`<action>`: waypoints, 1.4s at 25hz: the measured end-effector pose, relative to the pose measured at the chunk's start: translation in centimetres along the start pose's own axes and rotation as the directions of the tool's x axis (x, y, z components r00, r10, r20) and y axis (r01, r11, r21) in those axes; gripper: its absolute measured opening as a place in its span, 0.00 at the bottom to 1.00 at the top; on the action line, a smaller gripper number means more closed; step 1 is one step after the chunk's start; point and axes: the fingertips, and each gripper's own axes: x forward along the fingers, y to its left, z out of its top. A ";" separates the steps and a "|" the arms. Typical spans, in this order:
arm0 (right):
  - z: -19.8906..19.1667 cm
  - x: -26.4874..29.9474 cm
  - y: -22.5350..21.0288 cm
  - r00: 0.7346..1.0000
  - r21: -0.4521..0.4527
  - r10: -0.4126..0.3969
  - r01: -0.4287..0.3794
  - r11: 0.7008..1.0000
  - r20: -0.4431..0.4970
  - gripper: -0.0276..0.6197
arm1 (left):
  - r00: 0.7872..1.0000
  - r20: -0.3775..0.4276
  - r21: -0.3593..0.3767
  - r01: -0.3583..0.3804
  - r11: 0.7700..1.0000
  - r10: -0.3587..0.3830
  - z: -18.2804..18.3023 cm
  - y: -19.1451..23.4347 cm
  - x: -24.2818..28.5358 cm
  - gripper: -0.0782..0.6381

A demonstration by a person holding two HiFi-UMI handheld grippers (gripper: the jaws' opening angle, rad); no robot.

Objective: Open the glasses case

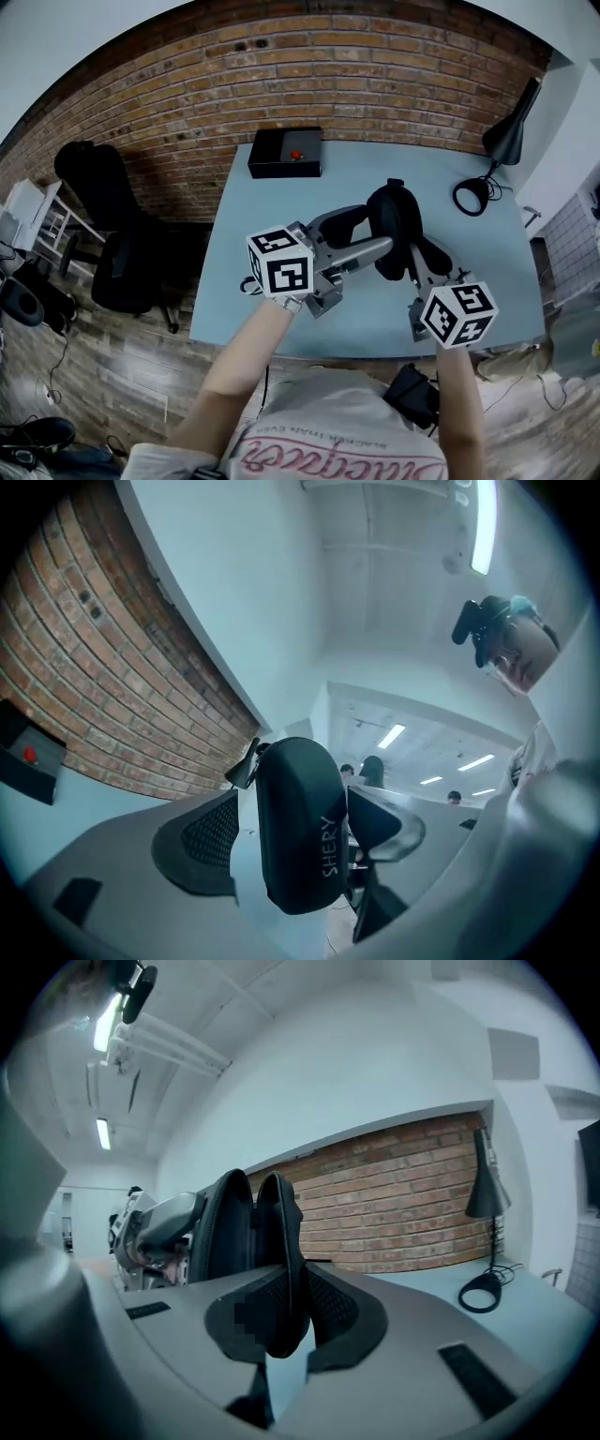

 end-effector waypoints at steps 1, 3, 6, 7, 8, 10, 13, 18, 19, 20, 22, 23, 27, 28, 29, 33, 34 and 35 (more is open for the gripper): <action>0.1 -0.1 -0.6 0.999 -0.003 -0.045 0.046 0.999 0.007 0.12 | 1.000 0.000 -0.013 -0.031 0.999 0.031 -0.1 0.4 0.0 0.61; 0.1 -0.2 -1.6 0.992 -0.013 -0.125 0.125 0.992 0.011 0.12 | 0.995 -0.004 -0.026 -0.099 0.995 0.099 -0.2 0.9 -0.2 0.61; 0.0 -0.2 -2.9 0.977 -0.021 -0.212 0.212 0.977 0.001 0.12 | 0.981 -0.025 0.016 -0.190 0.982 0.190 -0.6 0.9 0.0 0.61; -0.1 -0.2 -3.2 0.973 -0.022 -0.231 0.231 0.973 -0.003 0.12 | 0.975 -0.034 0.047 -0.216 0.975 0.218 -0.8 0.7 0.2 0.61; -0.1 -0.2 -3.4 0.969 -0.028 -0.246 0.246 0.969 -0.006 0.12 | 0.968 -0.042 0.081 -0.244 0.966 0.248 -1.0 0.4 0.4 0.61; -0.1 -0.1 -3.4 0.964 -0.059 -0.267 0.266 0.962 -0.008 0.12 | 0.949 -0.045 0.146 -0.301 0.942 0.311 -1.1 0.0 0.9 0.61; -0.2 0.2 -2.7 0.965 -0.095 -0.264 0.263 0.960 -0.004 0.12 | 0.919 -0.036 0.203 -0.377 0.903 0.392 -1.1 -0.1 1.7 0.61; 0.1 0.2 -2.4 0.970 -0.068 -0.243 0.244 0.967 0.013 0.12 | 0.867 -0.051 0.235 -0.472 0.850 0.496 -2.1 1.5 1.4 0.61; 0.2 0.0 -2.5 0.970 -0.064 -0.244 0.244 0.968 0.018 0.12 | 0.864 -0.044 0.229 -0.479 0.847 0.501 -2.1 1.8 1.0 0.61; 0.4 -0.2 -2.7 0.969 -0.059 -0.245 0.245 0.968 0.022 0.12 | 0.862 -0.034 0.222 -0.486 0.845 0.505 -2.0 2.1 0.6 0.61; 0.7 -0.5 -3.2 0.970 -0.037 -0.242 0.243 0.969 0.034 0.12 | 0.855 -0.006 0.223 -0.504 0.834 0.518 -1.6 2.7 -0.3 0.60; 0.9 -0.6 -3.3 0.970 -0.026 -0.239 0.240 0.970 0.041 0.12 | 0.849 0.008 0.231 -0.515 0.825 0.528 -1.4 3.1 -0.7 0.60; 1.3 -1.0 -3.0 0.977 0.002 -0.199 0.199 0.980 0.073 0.12 | 0.816 0.046 0.275 -0.565 0.778 0.576 -0.8 4.7 -2.4 0.60; 1.3 -1.0 -2.7 0.981 0.014 -0.174 0.174 0.985 0.086 0.12 | 0.804 0.057 0.286 -0.581 0.762 0.591 -0.6 5.0 -2.8 0.60; 1.3 -1.1 -2.4 0.984 0.029 -0.146 0.144 0.989 0.098 0.12 | 0.792 0.068 0.297 -0.596 0.746 0.606 -0.5 5.3 -3.2 0.58; 1.1 -1.0 -1.1 0.990 0.038 -0.086 0.082 0.996 0.116 0.12 | 0.776 0.105 0.335 -0.616 0.712 0.622 -0.6 5.5 -4.0 0.37; 1.0 -0.9 -0.8 0.990 0.031 -0.084 0.081 0.996 0.116 0.12 | 0.774 0.112 0.345 -0.618 0.706 0.623 -0.7 5.4 -4.0 0.28; 0.9 -0.9 -0.7 0.990 0.026 -0.086 0.084 0.996 0.115 0.12 | 0.769 0.119 0.352 -0.624 0.697 0.628 -0.9 5.4 -4.0 0.19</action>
